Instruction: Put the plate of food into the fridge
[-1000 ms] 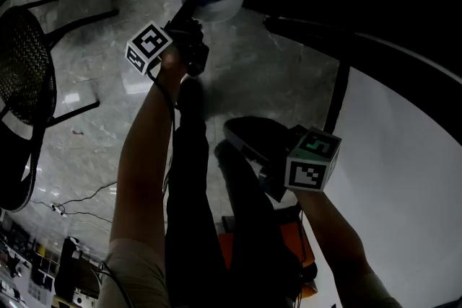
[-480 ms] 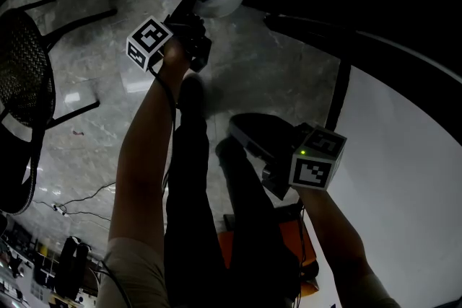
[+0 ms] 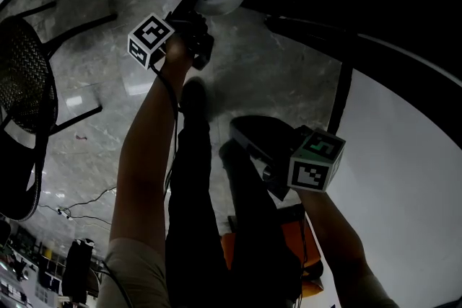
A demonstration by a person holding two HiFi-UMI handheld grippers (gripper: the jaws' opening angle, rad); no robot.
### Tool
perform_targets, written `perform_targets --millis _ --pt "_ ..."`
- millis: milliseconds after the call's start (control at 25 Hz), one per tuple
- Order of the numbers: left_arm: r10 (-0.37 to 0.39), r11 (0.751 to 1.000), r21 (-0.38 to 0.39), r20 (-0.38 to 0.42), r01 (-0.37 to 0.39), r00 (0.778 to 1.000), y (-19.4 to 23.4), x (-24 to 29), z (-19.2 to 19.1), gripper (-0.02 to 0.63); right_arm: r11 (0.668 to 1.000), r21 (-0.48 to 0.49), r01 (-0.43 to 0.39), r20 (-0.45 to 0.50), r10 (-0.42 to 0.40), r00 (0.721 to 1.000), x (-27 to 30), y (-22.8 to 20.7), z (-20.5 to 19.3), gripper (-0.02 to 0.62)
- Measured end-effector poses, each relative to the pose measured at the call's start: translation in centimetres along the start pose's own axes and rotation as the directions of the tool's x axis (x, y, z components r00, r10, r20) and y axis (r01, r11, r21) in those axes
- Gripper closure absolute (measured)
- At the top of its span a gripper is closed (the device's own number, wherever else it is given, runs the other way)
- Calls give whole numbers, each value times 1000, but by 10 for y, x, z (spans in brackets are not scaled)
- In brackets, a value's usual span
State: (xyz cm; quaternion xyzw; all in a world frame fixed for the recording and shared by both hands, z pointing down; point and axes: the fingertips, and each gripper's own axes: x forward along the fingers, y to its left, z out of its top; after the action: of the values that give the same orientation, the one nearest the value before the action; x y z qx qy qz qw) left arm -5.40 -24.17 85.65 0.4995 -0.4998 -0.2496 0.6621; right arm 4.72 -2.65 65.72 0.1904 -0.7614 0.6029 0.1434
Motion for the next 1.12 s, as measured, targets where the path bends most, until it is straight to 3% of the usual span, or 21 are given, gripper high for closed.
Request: perform_targets --millis 1120 --pt "-13 1000 27 11 13 1000 -10 32 13 588 999 32 0 34 -2 999 -1 -10 -2 571"
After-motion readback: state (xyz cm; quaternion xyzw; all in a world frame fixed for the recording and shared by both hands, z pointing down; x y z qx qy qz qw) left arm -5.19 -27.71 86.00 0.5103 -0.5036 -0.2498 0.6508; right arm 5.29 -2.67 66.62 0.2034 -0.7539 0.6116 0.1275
